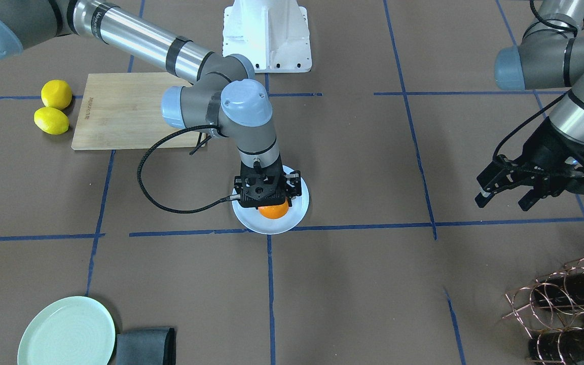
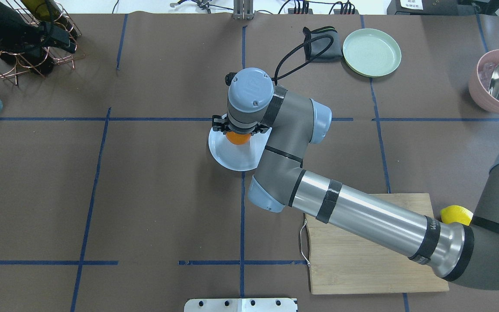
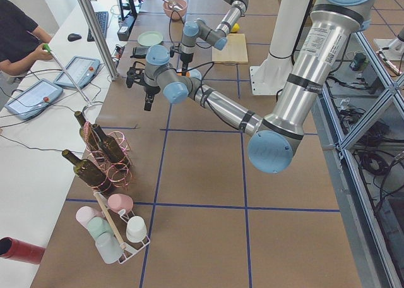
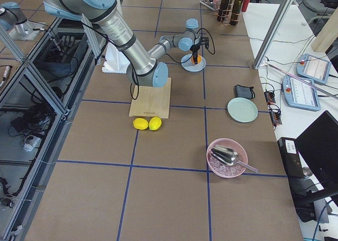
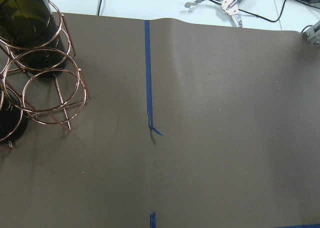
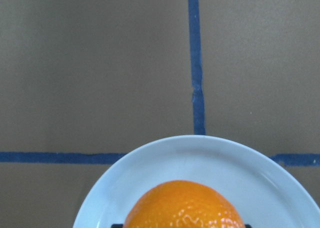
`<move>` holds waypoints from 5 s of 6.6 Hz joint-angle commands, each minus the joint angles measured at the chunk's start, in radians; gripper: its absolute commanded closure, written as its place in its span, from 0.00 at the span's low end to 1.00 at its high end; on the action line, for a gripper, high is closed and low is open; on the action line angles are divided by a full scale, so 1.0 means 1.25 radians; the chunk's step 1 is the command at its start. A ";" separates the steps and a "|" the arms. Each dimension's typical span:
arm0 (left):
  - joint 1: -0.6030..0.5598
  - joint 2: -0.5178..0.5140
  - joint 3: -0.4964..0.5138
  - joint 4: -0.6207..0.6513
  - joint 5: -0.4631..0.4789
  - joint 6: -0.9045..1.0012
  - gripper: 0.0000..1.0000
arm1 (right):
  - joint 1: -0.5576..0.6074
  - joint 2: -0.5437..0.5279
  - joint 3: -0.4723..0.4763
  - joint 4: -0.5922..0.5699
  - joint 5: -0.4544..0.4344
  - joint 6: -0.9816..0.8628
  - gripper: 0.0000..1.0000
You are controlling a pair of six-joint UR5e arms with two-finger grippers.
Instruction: Pick orange to plate
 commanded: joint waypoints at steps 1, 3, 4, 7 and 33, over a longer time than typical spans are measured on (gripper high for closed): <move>-0.005 0.000 0.003 -0.001 -0.002 0.000 0.00 | -0.002 0.003 0.005 -0.058 0.010 -0.011 1.00; -0.021 0.000 0.000 0.001 -0.008 -0.001 0.00 | 0.001 0.013 0.010 -0.102 0.032 -0.009 0.00; -0.024 0.003 0.003 0.001 -0.008 0.000 0.00 | 0.032 0.027 0.041 -0.149 0.081 -0.010 0.00; -0.086 0.008 0.050 0.011 -0.009 0.112 0.00 | 0.196 -0.076 0.278 -0.369 0.173 -0.202 0.00; -0.385 0.286 0.090 0.363 -0.156 0.875 0.00 | 0.866 -0.731 0.302 -0.219 0.487 -0.946 0.00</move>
